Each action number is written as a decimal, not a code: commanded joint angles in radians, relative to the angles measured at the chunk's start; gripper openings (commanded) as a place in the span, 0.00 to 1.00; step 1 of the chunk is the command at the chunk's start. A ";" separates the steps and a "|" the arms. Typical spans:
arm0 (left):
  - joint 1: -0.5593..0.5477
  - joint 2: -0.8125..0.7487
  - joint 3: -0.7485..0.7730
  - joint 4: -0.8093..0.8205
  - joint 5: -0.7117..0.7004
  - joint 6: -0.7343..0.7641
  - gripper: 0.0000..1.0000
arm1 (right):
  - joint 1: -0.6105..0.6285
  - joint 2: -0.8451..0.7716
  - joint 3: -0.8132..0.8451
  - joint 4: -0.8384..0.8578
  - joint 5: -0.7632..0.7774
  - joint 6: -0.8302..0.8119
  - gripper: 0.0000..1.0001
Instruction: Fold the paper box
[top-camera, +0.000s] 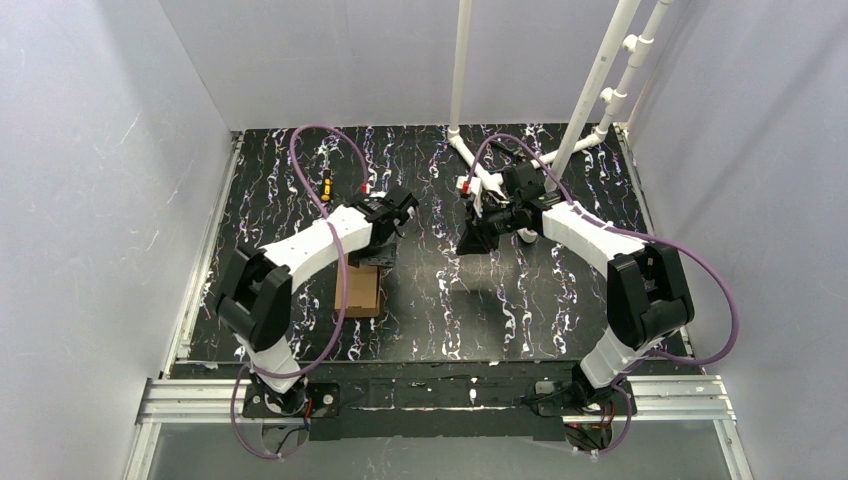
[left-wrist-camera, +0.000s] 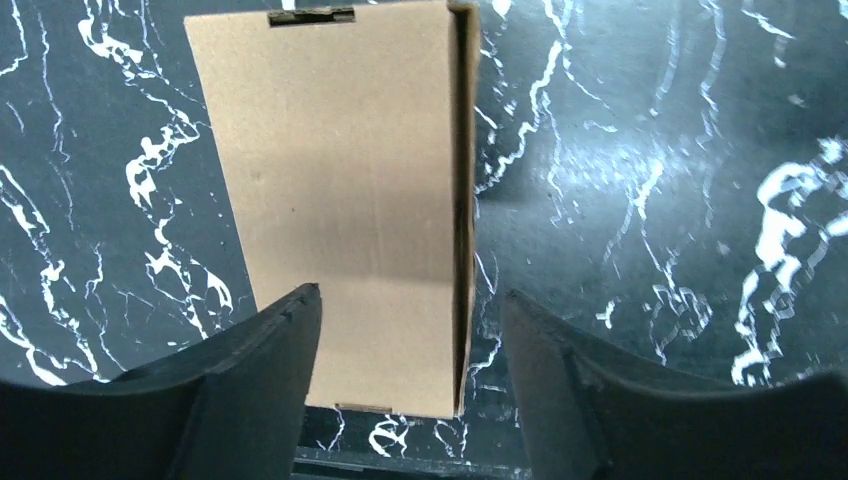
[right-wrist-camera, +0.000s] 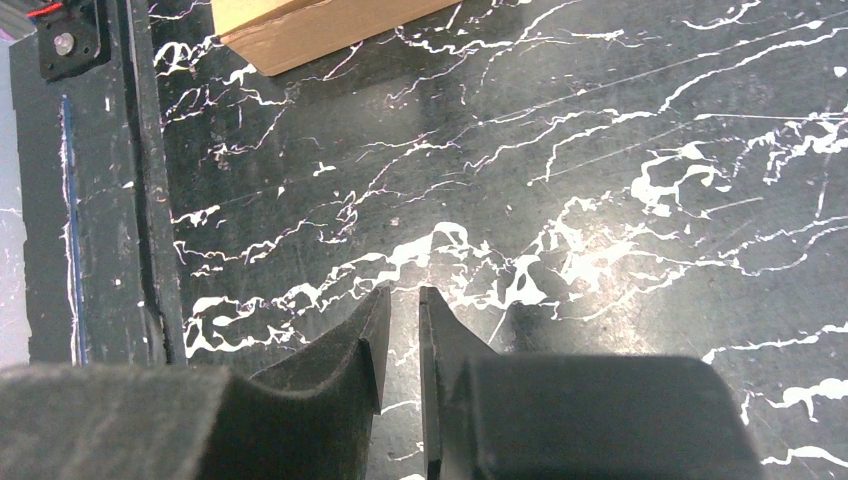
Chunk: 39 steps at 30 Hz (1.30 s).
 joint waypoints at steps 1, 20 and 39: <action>-0.003 -0.178 -0.102 0.110 0.097 0.157 0.73 | 0.025 0.018 -0.017 0.011 -0.037 -0.016 0.25; -0.020 -0.196 -0.188 0.149 0.098 0.186 0.96 | 0.056 0.071 -0.012 0.009 -0.023 -0.017 0.25; -0.068 0.025 -0.055 0.048 -0.094 0.173 0.48 | 0.064 0.096 -0.001 -0.011 -0.014 -0.029 0.25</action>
